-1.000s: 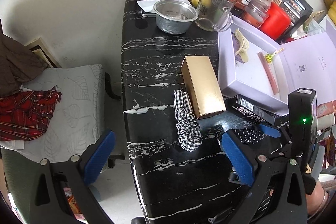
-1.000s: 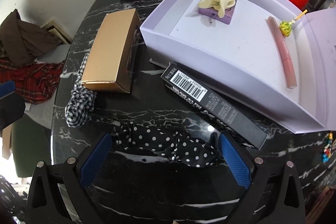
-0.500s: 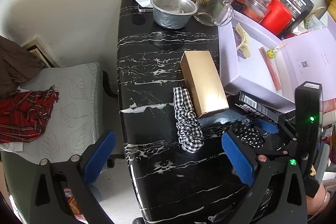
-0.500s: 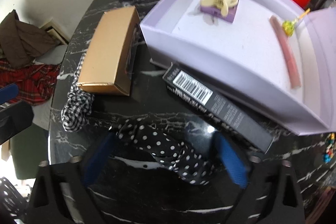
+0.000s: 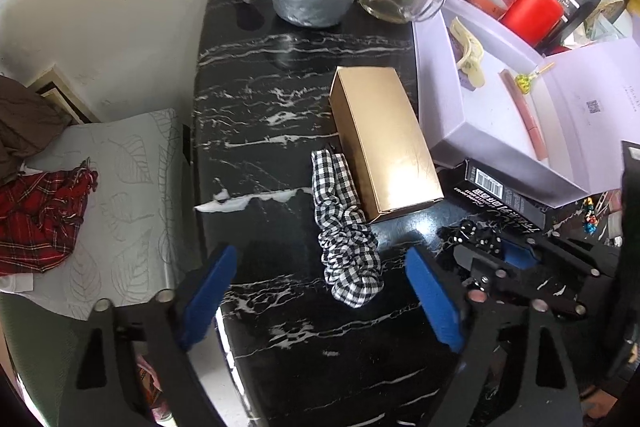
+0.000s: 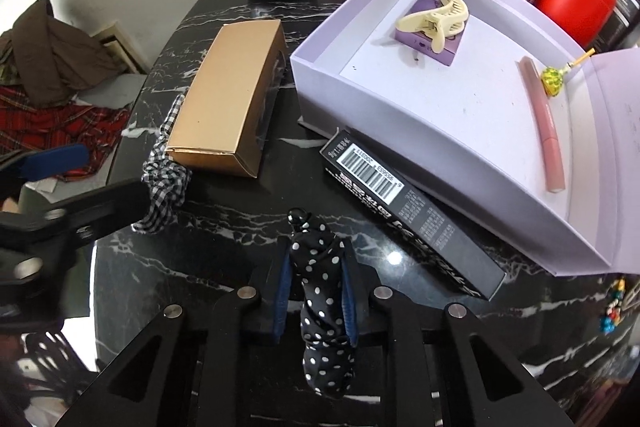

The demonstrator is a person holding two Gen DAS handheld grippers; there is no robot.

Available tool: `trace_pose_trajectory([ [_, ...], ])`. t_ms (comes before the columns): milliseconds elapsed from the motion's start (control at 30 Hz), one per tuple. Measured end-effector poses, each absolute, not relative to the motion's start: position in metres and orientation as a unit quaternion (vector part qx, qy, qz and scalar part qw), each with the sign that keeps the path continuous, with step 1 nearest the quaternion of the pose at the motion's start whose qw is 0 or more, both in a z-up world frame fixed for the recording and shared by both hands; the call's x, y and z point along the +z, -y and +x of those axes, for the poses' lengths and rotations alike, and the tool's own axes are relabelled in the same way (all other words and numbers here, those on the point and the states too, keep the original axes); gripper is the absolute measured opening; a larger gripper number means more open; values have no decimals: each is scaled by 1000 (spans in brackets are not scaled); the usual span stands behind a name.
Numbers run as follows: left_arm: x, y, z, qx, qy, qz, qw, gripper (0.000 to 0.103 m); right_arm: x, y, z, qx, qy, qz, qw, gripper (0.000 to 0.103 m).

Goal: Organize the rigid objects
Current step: 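Lower the right gripper onto the polka-dot scrunchie while the left moves to the gingham scrunchie, then close the right gripper on the polka-dot scrunchie while the left grasps the gingham scrunchie, lift both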

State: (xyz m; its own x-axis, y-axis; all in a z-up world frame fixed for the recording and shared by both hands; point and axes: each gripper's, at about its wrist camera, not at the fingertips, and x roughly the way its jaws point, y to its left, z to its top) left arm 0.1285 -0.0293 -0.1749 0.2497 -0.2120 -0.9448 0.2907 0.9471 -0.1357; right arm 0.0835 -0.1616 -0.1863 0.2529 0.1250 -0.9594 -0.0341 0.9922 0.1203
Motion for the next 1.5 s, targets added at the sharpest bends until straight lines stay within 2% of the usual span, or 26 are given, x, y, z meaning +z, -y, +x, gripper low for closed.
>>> trace_pose_trajectory([
  [67, -180, 31, 131, -157, -594, 32, 789, 76, -186, 164, 82, 50, -610, 39, 790, 22],
  [133, -186, 34, 134, -154, -597, 34, 786, 65, -186, 166, 80, 50, -611, 40, 789, 22],
  [300, -193, 39, 139, -156, -606, 31, 780, 48, -186, 173, 77, 46, -613, 40, 788, 22],
  [333, -194, 41, 139, -158, -608, 35, 777, 38, -186, 175, 76, 45, -614, 40, 787, 22],
  [400, -194, 45, 138, -157, -606, 45, 779, 29, -186, 178, 76, 43, -615, 43, 786, 22],
  [467, -194, 47, 136, -160, -603, 52, 780, 26, -186, 180, 75, 42, -616, 44, 786, 22],
  [900, -174, 37, 118, -164, -604, 46, 778, 24, -170, 179, 66, 47, -616, 40, 786, 20],
  [1500, -117, 12, 83, -138, -568, 32, 811, 24, -127, 158, 41, 85, -583, 33, 807, 20],
])
